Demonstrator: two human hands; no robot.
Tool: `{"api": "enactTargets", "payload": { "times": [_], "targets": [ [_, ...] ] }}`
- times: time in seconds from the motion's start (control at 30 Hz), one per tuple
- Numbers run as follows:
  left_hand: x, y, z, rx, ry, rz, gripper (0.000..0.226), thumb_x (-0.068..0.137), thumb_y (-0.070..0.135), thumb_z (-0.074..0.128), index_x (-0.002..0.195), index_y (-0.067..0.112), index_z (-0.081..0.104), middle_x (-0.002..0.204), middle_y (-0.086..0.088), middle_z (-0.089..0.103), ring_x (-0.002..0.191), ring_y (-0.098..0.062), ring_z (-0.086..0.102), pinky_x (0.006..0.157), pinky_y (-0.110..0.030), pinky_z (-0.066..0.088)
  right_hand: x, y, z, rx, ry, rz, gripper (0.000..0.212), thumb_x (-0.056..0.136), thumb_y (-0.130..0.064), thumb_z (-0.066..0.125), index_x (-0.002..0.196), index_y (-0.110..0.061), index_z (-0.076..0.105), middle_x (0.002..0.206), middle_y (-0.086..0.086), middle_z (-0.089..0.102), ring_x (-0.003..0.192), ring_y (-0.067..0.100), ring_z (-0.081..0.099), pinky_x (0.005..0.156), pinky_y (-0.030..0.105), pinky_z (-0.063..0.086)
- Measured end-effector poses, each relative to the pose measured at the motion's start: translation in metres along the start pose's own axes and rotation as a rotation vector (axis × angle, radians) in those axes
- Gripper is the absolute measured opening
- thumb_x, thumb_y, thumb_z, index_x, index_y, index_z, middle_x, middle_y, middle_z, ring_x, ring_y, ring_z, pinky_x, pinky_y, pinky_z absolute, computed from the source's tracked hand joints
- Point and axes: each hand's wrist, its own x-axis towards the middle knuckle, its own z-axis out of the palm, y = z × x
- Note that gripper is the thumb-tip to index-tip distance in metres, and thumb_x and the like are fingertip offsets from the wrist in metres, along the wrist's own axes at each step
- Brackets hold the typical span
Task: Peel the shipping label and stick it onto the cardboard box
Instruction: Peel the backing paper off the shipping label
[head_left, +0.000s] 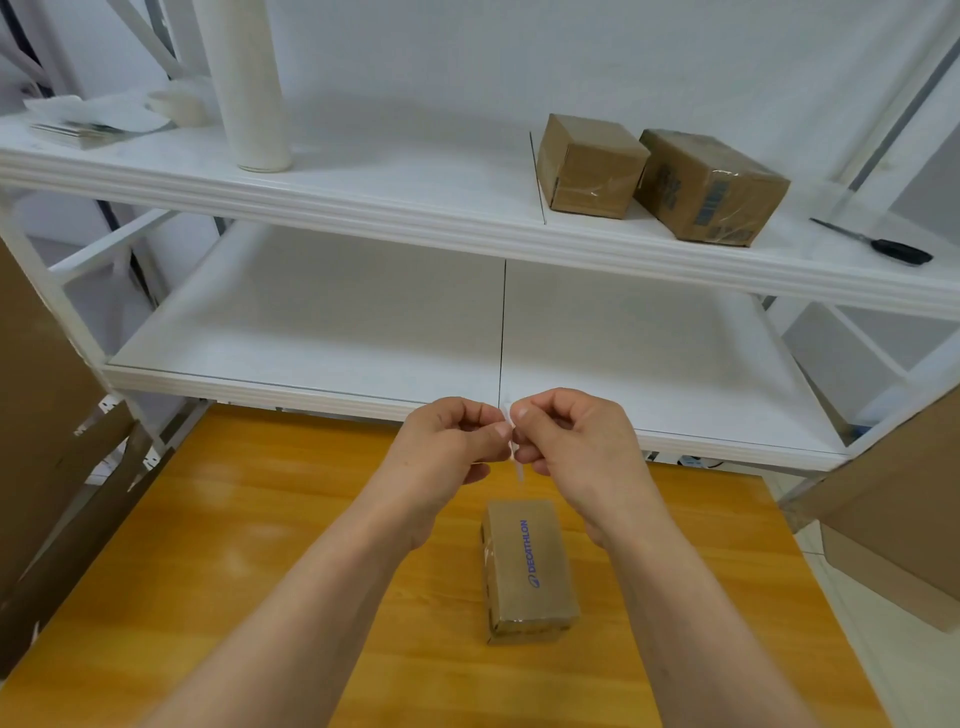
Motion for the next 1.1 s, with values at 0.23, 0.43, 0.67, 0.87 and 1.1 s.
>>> {"api": "enactTargets", "payload": {
  "times": [0.23, 0.43, 0.67, 0.87, 1.1],
  "targets": [
    [-0.0005, 0.0, 0.0, -0.08, -0.027, -0.008, 0.013, 0.09, 0.013, 0.069, 0.098, 0.003, 0.069, 0.079, -0.003, 0.075, 0.076, -0.015, 0.072, 0.079, -0.034, 0.055, 0.0002, 0.0023, -0.0007, 0.034, 0.003, -0.006, 0.012, 0.094, -0.028, 0.066, 0.087, -0.024, 0.075, 0.077, -0.003, 0.076, 0.064, 0.002, 0.067, 0.074, 0.028, 0.06],
    [0.0003, -0.0021, 0.0004, -0.11, -0.006, -0.034, 0.016, 0.094, 0.011, 0.063, 0.098, -0.004, 0.068, 0.074, -0.005, 0.071, 0.066, -0.012, 0.066, 0.075, -0.032, 0.056, -0.0006, 0.002, -0.0015, 0.049, 0.004, 0.002, 0.017, 0.095, -0.026, 0.064, 0.084, -0.02, 0.075, 0.074, -0.002, 0.076, 0.062, 0.0, 0.066, 0.072, 0.025, 0.058],
    [-0.001, -0.0012, 0.0029, -0.057, 0.089, 0.013, 0.013, 0.096, 0.014, 0.061, 0.093, 0.004, 0.068, 0.068, 0.003, 0.071, 0.07, -0.012, 0.067, 0.075, -0.034, 0.055, -0.0042, 0.0019, 0.0016, 0.05, -0.043, 0.0, 0.012, 0.087, -0.039, 0.073, 0.086, -0.027, 0.074, 0.08, -0.006, 0.074, 0.079, 0.01, 0.068, 0.078, 0.031, 0.058],
    [-0.0011, -0.0014, 0.0011, -0.094, 0.083, 0.005, 0.012, 0.093, 0.012, 0.065, 0.098, 0.002, 0.07, 0.078, -0.002, 0.071, 0.071, -0.013, 0.068, 0.077, -0.034, 0.055, -0.0036, 0.0026, 0.0018, -0.024, -0.055, -0.003, 0.013, 0.083, -0.033, 0.079, 0.09, -0.026, 0.073, 0.087, -0.007, 0.075, 0.085, 0.009, 0.07, 0.082, 0.032, 0.059],
    [-0.0003, 0.0007, -0.0015, -0.198, 0.014, -0.069, 0.015, 0.098, 0.009, 0.057, 0.101, 0.006, 0.071, 0.079, -0.005, 0.07, 0.071, -0.015, 0.063, 0.071, -0.031, 0.055, -0.0018, 0.0051, 0.0006, 0.028, -0.037, 0.035, 0.012, 0.093, -0.029, 0.068, 0.085, -0.023, 0.074, 0.085, -0.001, 0.075, 0.082, 0.015, 0.069, 0.079, 0.036, 0.059]
  ]
}}
